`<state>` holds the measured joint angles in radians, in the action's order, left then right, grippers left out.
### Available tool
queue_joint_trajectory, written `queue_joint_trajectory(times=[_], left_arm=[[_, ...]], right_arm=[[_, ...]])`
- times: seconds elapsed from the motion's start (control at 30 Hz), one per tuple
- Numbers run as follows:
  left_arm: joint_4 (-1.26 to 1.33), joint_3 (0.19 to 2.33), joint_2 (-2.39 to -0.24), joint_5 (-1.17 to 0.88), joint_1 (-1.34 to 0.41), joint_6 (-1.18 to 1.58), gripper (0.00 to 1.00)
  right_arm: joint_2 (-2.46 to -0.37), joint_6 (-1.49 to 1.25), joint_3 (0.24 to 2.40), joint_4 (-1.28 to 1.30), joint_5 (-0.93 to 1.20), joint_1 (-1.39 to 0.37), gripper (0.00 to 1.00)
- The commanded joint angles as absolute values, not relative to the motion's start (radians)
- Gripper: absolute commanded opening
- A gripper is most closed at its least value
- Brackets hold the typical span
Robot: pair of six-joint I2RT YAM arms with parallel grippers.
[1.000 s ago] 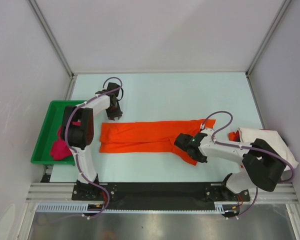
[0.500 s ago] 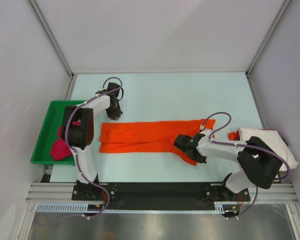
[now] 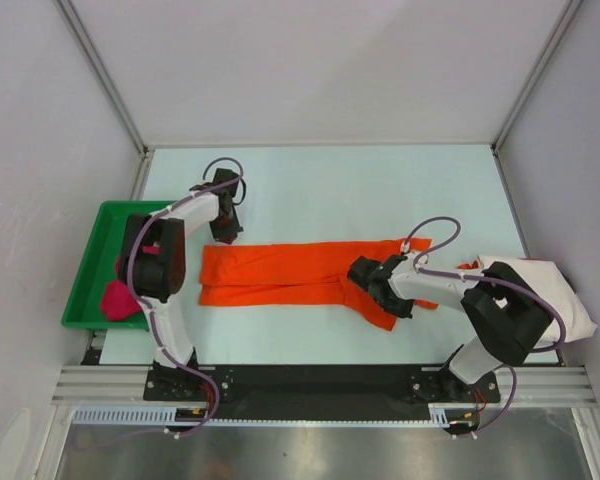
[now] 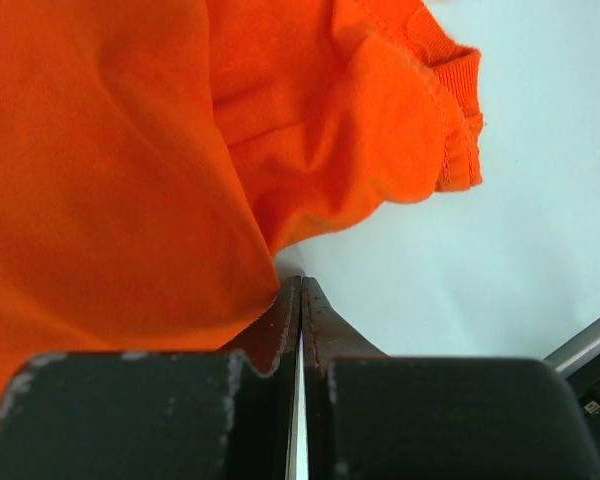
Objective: Fold and stack the t-shirts
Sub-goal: Rotate the tshirt 90 degrees
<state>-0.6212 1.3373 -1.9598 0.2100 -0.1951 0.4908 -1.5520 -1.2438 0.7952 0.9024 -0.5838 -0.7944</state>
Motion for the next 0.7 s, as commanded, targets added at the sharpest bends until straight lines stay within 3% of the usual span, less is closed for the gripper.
queue_joint_trajectory(times=[0.0, 0.37, 0.67], left_arm=[[-0.696, 1.275, -1.928, 0.238, -0.195, 0.502, 0.0], [-0.704, 1.117, -1.85, 0.236, -0.264, 0.486, 0.0], [-0.71, 1.051, -1.799, 0.19, -0.291, 0.474, 0.0]], right_arm=[[-1.627, -1.246, 0.796, 0.807, -0.526, -0.764, 0.0], [-1.758, -1.096, 0.891, 0.723, -0.494, -0.569, 0.0], [-1.922, -0.947, 1.103, 0.699, -0.482, -0.428, 0.0]])
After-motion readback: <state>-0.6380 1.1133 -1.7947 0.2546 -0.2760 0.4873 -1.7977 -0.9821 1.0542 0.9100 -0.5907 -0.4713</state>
